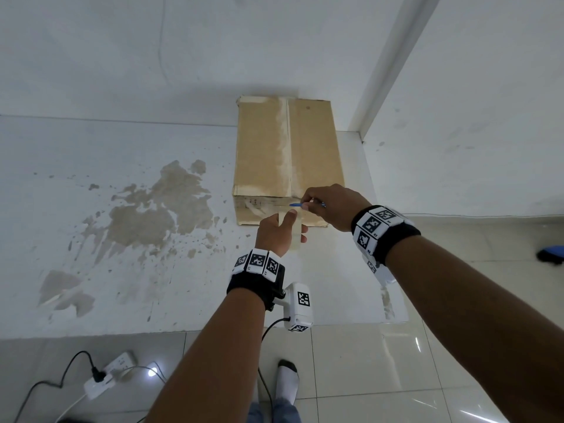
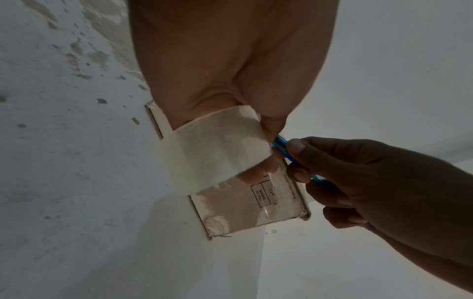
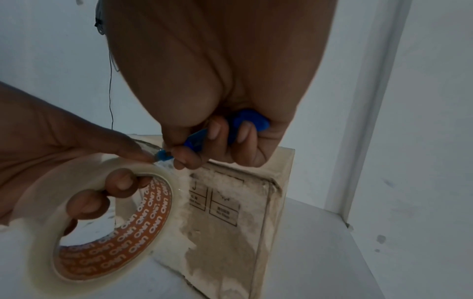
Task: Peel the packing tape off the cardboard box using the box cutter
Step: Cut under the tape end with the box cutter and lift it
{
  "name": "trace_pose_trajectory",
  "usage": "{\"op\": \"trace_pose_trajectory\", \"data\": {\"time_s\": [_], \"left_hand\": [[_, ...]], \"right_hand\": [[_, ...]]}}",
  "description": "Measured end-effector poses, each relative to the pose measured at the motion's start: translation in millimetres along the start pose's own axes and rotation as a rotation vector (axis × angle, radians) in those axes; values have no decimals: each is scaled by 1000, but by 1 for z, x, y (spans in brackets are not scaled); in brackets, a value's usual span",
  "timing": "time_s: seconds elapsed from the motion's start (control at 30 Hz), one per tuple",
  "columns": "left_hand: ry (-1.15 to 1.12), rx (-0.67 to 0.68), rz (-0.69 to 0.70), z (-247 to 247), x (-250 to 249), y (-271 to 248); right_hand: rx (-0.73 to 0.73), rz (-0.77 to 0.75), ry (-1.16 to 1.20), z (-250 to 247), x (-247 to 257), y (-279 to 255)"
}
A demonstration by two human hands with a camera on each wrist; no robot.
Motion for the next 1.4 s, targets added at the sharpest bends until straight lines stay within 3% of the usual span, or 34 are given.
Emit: {"op": "trace_pose_trajectory", "data": {"time_s": [0.3, 0.5, 0.63, 0.8, 1.03, 1.4], "left_hand": [[2, 7, -12, 0, -2, -1], [22, 14, 0, -5, -1, -7], [18, 20, -2, -11, 7, -13], [22, 1, -20, -14, 7, -18], [57, -5, -1, -19, 1, -24], [10, -41, -30, -25, 1, -27]], "right_hand": [[11, 35, -29, 0, 4, -1], [25, 95, -66, 0, -22, -16], [-4, 106, 75, 5, -37, -28], [-69, 63, 299, 14, -21, -28], [-82, -21, 396, 17, 7, -24], [34, -221, 642, 5, 28, -32]]}}
Point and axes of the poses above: each hand's wrist, its own y-axis towards the middle knuckle, its own z-axis out of the palm, x = y × z, the point moved 1 cm from there along y, towards the middle knuckle, and after that the axes turned 14 degrees about -y, right-handed, at the moved point
